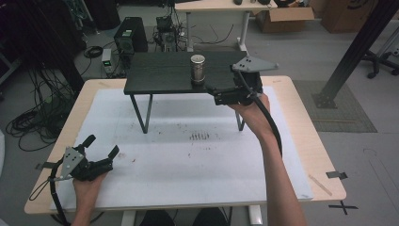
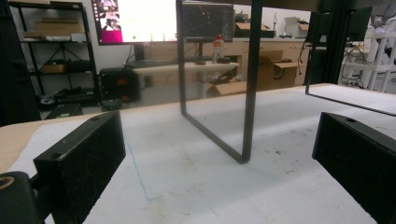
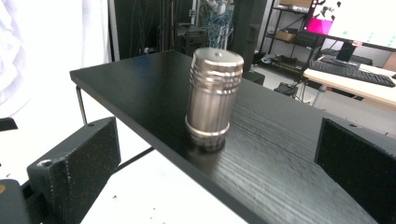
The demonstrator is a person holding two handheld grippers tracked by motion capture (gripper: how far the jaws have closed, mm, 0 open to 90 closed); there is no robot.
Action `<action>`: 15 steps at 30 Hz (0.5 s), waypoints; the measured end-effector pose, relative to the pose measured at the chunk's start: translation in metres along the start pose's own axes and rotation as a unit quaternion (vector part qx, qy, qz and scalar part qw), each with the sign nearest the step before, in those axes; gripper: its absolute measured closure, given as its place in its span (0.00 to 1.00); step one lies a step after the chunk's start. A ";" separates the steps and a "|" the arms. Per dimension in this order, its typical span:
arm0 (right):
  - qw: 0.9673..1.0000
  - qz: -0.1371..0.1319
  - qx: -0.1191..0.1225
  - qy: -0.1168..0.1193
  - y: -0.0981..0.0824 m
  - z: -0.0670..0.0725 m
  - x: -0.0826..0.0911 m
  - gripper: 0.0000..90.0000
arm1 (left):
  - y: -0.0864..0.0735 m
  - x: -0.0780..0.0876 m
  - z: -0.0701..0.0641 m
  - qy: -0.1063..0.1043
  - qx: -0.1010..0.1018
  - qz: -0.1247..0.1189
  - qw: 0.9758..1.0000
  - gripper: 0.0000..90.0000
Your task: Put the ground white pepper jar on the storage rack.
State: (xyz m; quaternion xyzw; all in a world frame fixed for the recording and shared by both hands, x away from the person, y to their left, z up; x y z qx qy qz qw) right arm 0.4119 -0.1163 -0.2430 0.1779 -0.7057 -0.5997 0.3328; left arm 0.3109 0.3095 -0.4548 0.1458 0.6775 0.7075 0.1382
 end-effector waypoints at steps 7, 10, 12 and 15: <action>1.000 -0.003 -0.001 -0.010 -0.015 0.000 0.011 0.00 | 0.000 0.000 0.000 0.000 0.000 0.000 1.000 0.03; 1.000 -0.009 -0.002 -0.017 -0.023 -0.001 0.015 0.00 | 0.000 0.000 0.000 0.000 0.000 0.000 1.000 0.03; 1.000 -0.010 -0.008 -0.020 -0.030 -0.001 0.017 0.00 | 0.000 0.000 0.000 0.000 0.000 0.000 1.000 0.03; 1.000 -0.008 -0.011 -0.026 -0.042 -0.001 0.019 0.00 | 0.000 0.000 0.000 0.000 0.000 0.000 1.000 0.03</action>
Point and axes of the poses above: each handheld gripper's, and its own axes: x roughly backward along the jaws, y roughly out of its top, z roughly to its left, the point moved 4 cm from there along -x, roughly forward along the jaws, and after that the axes turned 2 degrees about -x, right-handed, at the moved point
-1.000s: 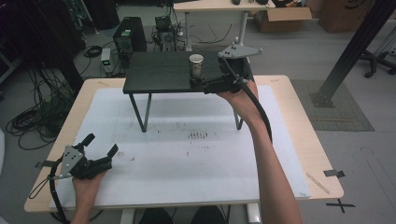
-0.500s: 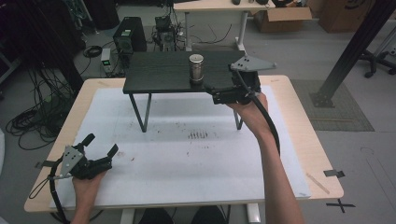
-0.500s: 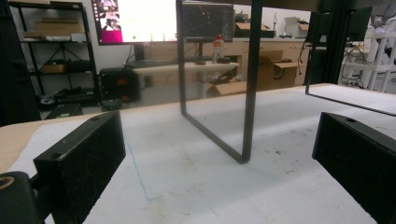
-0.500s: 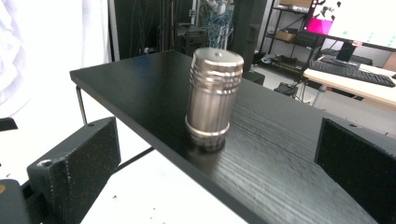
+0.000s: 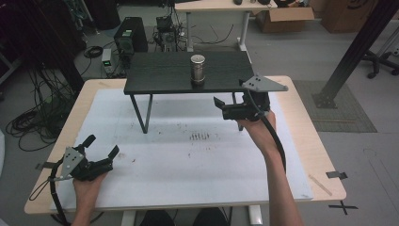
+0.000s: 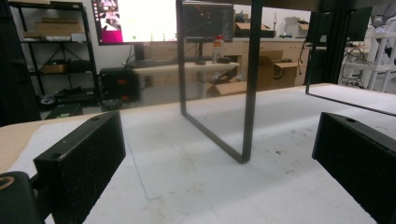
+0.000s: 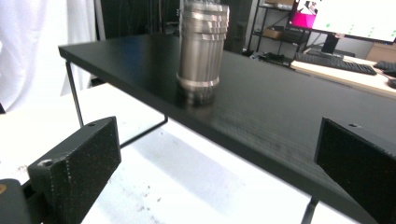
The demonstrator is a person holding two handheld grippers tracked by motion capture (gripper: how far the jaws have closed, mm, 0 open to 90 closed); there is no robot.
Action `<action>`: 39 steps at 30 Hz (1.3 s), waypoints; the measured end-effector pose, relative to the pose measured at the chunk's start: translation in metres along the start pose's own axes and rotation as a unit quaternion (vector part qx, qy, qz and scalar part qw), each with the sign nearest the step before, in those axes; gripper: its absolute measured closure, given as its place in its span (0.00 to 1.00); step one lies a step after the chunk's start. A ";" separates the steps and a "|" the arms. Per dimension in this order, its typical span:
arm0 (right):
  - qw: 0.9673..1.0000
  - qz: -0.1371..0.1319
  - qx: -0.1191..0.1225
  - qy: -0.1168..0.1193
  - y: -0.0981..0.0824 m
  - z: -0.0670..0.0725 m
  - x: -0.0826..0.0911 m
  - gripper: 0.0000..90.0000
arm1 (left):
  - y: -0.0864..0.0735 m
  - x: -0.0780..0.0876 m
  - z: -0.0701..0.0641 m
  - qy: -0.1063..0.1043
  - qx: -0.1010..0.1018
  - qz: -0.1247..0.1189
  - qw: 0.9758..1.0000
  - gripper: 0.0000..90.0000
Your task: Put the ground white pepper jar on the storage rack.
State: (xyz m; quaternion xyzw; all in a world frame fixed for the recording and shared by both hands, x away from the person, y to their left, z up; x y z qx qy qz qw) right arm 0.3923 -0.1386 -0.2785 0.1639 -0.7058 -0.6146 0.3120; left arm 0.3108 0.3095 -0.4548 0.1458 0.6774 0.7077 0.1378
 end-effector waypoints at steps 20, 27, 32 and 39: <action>0.998 0.004 -0.033 -0.046 -0.068 -0.015 0.022 0.01 | 0.000 0.000 0.000 0.000 0.000 0.001 1.000 0.04; 0.997 -0.001 -0.037 -0.064 -0.090 -0.017 0.029 0.01 | 0.000 0.000 0.000 0.000 0.000 0.001 1.000 0.04; 0.996 -0.009 -0.050 -0.079 -0.108 -0.020 0.037 0.01 | 0.000 0.000 0.000 0.000 0.000 0.001 1.000 0.04; 0.994 -0.012 -0.056 -0.094 -0.129 -0.021 0.044 0.01 | 0.000 0.000 0.000 0.000 0.000 0.001 1.000 0.04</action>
Point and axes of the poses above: each handheld gripper's, and its own axes: x roughly backward along the jaws, y roughly out of its top, z roughly to its left, the point moved 4 cm from there along -x, roughly forward along the jaws, and after that the axes turned 2 degrees about -x, right-handed, at the moved point
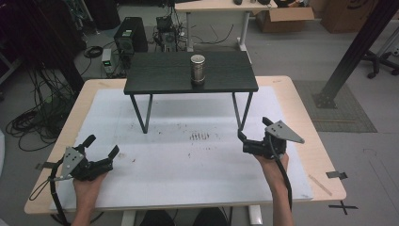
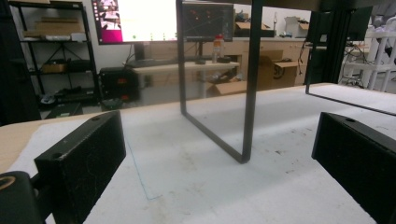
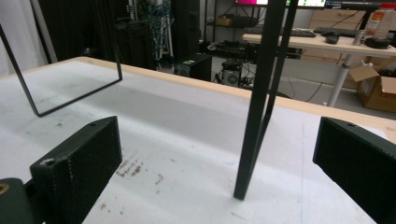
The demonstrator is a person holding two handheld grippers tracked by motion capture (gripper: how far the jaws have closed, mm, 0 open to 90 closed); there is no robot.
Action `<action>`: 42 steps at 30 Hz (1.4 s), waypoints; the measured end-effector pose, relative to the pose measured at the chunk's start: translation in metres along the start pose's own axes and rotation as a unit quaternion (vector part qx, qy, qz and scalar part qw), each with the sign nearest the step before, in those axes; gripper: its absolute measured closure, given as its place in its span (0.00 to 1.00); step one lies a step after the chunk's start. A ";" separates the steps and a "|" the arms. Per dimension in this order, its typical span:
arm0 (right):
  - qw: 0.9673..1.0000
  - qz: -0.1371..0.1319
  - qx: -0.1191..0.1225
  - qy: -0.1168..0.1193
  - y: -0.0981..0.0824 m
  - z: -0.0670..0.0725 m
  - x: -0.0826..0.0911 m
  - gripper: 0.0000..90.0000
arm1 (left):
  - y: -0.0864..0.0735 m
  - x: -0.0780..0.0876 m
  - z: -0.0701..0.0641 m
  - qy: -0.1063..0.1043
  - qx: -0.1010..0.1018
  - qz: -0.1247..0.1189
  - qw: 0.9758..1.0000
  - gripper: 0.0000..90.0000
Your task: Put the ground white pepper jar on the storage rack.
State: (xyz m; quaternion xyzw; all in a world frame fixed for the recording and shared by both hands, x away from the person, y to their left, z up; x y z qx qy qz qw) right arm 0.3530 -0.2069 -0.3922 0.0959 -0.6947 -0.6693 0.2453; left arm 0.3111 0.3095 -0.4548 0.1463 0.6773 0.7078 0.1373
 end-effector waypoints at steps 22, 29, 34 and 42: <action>0.996 -0.057 -0.017 -0.059 -0.051 -0.006 0.023 0.01 | 0.000 0.000 0.000 0.000 0.000 -0.001 1.000 0.04; 0.995 -0.070 -0.029 -0.073 -0.063 -0.006 0.026 0.01 | 0.000 0.000 0.000 0.000 0.000 -0.001 1.000 0.04; 0.992 -0.087 -0.035 -0.086 -0.070 -0.006 0.028 0.01 | 0.000 0.000 0.000 0.000 -0.001 -0.001 1.000 0.04; 0.989 -0.113 -0.028 -0.090 -0.071 -0.004 0.033 0.01 | 0.000 0.000 0.000 0.000 -0.001 -0.001 1.000 0.04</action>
Point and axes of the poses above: each handheld gripper's, and its own axes: x roughly backward along the jaws, y roughly out of its top, z roughly to its left, the point moved 4 cm from there along -x, roughly forward along the jaws, and after that the axes turned 2 degrees about -x, right-handed, at the moved point
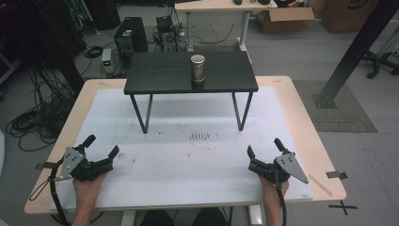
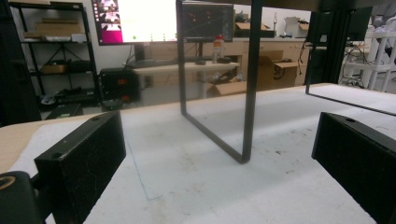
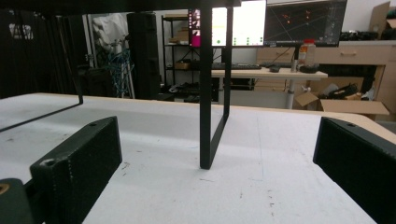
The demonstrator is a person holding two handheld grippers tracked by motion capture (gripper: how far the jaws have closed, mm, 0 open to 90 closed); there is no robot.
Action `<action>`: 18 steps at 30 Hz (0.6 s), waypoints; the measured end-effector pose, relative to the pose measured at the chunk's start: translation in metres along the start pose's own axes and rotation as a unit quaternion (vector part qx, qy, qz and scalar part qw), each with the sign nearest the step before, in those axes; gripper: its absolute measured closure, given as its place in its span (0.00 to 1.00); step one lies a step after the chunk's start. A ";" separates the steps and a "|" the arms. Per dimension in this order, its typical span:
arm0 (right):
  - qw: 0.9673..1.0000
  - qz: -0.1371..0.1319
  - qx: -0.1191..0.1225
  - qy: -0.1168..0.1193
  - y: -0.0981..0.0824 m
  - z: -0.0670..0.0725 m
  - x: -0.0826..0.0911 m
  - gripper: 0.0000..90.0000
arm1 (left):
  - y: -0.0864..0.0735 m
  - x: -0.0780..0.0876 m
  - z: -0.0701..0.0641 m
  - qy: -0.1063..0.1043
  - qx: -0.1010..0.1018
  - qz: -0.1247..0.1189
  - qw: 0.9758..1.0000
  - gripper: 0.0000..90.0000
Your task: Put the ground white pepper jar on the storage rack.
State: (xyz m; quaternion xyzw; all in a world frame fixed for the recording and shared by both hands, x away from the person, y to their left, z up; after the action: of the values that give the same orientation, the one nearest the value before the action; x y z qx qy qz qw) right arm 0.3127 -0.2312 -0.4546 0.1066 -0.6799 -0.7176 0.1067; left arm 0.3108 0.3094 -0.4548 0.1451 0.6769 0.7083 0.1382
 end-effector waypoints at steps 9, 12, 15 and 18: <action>1.000 -0.001 0.012 0.003 0.000 0.002 0.000 0.01 | 0.000 0.000 0.000 0.000 0.000 0.000 1.000 0.04; 1.000 -0.002 0.010 0.003 0.000 0.002 0.001 0.01 | 0.000 0.000 0.000 0.000 0.000 0.000 1.000 0.04; 1.000 -0.001 0.012 0.002 0.000 0.002 0.000 0.01 | 0.000 0.000 0.000 0.000 0.000 0.000 1.000 0.04; 1.000 -0.001 0.011 0.002 0.000 0.002 0.000 0.01 | 0.000 0.000 0.000 0.000 0.000 0.000 1.000 0.04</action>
State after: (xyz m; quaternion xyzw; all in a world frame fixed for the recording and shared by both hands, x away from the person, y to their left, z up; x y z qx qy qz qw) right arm 0.3116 -0.2293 -0.4548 0.1103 -0.6872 -0.7101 0.1064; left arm 0.3107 0.3094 -0.4548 0.1449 0.6769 0.7082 0.1384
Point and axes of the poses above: each handheld gripper's, and its own axes: x roughly backward along the jaws, y roughly out of its top, z roughly to its left, the point moved 4 cm from there along -x, roughly forward along the jaws, and after that the axes turned 2 degrees about -x, right-handed, at the moved point
